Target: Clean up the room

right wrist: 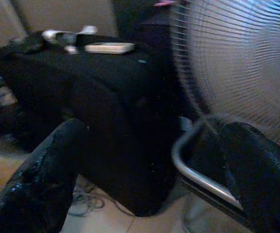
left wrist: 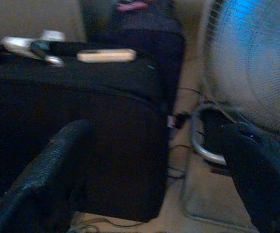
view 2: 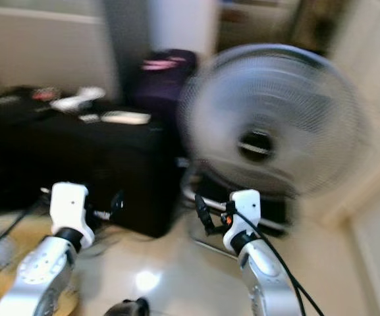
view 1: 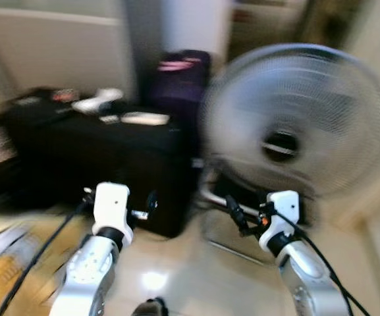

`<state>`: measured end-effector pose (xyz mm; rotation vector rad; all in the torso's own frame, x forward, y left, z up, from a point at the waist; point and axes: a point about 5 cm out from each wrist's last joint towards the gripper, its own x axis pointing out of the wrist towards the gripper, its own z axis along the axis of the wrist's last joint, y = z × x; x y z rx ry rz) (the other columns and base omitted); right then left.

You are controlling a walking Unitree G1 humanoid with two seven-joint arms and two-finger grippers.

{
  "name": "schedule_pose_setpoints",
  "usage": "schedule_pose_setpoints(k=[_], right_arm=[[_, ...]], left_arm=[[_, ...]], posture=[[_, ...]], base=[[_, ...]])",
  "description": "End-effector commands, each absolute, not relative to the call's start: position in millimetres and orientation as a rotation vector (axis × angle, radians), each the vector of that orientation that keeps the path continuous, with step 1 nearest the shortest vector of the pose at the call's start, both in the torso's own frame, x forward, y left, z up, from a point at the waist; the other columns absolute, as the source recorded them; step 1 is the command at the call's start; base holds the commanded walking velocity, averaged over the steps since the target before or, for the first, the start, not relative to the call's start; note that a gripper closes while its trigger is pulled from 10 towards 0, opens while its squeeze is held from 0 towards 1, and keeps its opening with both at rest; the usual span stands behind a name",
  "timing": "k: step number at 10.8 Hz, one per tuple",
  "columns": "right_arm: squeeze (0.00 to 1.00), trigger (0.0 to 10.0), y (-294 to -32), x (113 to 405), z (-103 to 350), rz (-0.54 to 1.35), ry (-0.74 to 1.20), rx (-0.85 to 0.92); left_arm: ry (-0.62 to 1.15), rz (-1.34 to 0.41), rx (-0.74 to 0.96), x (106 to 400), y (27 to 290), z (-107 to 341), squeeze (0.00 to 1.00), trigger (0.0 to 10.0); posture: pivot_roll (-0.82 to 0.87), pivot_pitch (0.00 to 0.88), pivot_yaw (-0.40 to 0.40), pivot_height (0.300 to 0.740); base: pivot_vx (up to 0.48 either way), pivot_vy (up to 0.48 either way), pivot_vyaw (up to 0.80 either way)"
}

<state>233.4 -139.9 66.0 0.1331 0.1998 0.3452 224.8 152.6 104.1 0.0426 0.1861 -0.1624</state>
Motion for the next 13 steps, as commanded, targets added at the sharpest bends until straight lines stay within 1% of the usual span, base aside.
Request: schedule_pose_setpoints(k=[1, 3, 5, 7, 8, 9, 10, 11, 12, 13], right_arm=[[1.0, 10.0, -140, 232, 70, 0.346, 0.199, 0.131], [1.0, 10.0, -141, 231, 80, 0.347, 0.194, 0.114], [1.0, 10.0, -140, 230, 78, 0.328, 0.215, 0.109], [1.0, 10.0, -137, 234, 82, 0.302, 0.207, 0.144], [1.0, 10.0, -138, 234, 80, 0.279, 0.217, 0.164], [1.0, 10.0, -141, 237, 74, 0.245, 0.245, 0.164], [1.0, 10.0, -144, 237, 76, 0.241, 0.24, 0.153], [1.0, 10.0, -158, 233, 80, 0.234, 0.245, 0.122], [1.0, 10.0, -161, 232, 85, 0.243, 0.237, 0.117], [1.0, 10.0, -164, 230, 82, 0.202, 0.24, 0.133]], left_arm=[[0.195, -0.146, 0.04, 223, 155, 106, 1.0, 10.0], [0.205, -0.138, 0.081, 219, 163, 112, 1.0, 10.0], [0.248, -0.141, 0.089, 218, 168, 110, 1.0, 10.0], [0.265, -0.093, 0.149, 228, 176, 111, 1.0, 10.0], [0.224, -0.073, 0.175, 233, 176, 115, 1.0, 10.0], [0.166, -0.022, 0.133, 239, 175, 122, 1.0, 10.0], [0.187, 0.011, 0.085, 234, 175, 120, 1.0, 10.0], [0.192, -0.02, 0.124, 229, 164, 119, 1.0, 10.0], [0.174, -0.015, 0.198, 232, 165, 121, 1.0, 10.0], [0.179, -0.018, 0.235, 239, 173, 120, 1.0, 10.0]], posture=[[-0.11, 0.0, 0.018, 0.74], [-0.11, 0.0, 0.021, 0.74], [-0.11, 0.0, 0.026, 0.74], [-0.08, 0.0, 0.007, 0.74], [-0.07, 0.0, -0.004, 0.74], [-0.04, 0.0, -0.021, 0.74], [-0.05, 0.0, -0.014, 0.74], [-0.05, 0.0, -0.035, 0.74], [-0.06, 0.0, -0.05, 0.74], [-0.08, 0.0, -0.038, 0.74]], base=[[0.0, 0.0, 0.8], [0.0, 0.0, 0.8], [0.0, 0.0, 0.8], [0.0, 0.0, 0.8], [0.0, 0.0, 0.8], [0.0, 0.0, 0.8], [0.0, 0.0, 0.8], [0.0, 0.0, 0.8], [0.0, 0.0, 0.8], [0.0, 0.0, 0.8]])
